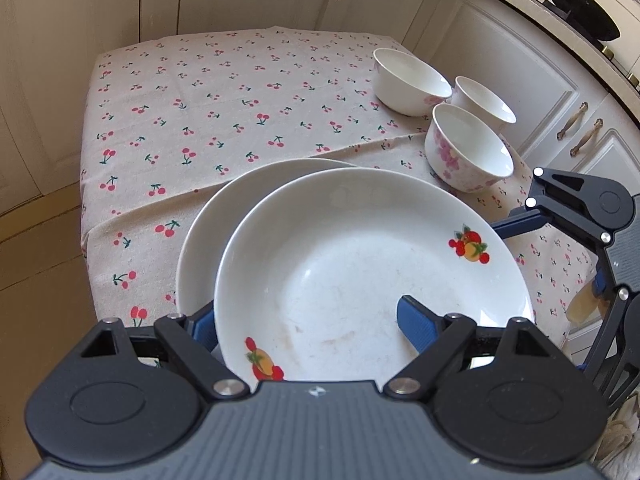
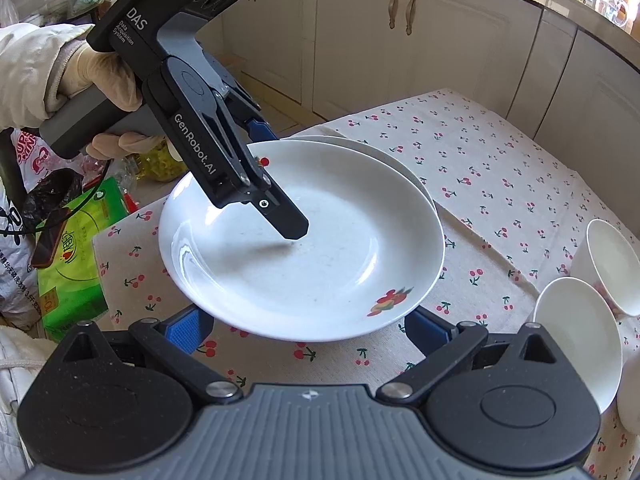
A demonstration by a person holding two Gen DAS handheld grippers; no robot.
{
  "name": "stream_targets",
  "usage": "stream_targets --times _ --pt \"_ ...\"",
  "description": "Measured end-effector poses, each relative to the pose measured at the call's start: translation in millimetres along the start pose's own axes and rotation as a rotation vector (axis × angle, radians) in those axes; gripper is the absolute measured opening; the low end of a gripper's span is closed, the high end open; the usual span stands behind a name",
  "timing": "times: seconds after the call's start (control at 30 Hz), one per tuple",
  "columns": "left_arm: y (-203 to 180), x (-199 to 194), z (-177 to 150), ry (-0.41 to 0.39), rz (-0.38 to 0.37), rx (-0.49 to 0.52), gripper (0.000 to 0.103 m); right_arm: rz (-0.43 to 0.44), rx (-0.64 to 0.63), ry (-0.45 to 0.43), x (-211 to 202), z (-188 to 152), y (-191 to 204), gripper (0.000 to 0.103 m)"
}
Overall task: Organize plates and bowls
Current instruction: 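Lower both held plates onto the stained plate and open both grippers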
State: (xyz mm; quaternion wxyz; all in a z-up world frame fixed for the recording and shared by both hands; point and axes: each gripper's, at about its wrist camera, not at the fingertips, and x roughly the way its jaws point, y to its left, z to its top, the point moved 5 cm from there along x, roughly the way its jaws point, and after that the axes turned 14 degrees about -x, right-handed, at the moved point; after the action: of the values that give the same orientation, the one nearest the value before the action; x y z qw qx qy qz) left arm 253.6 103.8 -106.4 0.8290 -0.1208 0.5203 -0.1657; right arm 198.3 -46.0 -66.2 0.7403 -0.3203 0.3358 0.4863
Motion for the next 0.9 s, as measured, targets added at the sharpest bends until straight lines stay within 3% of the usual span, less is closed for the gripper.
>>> stream_targets --times 0.9 --pt "1.1 -25.5 -8.6 -0.010 -0.009 -0.025 0.089 -0.007 -0.020 -0.027 1.8 5.9 2.1 0.103"
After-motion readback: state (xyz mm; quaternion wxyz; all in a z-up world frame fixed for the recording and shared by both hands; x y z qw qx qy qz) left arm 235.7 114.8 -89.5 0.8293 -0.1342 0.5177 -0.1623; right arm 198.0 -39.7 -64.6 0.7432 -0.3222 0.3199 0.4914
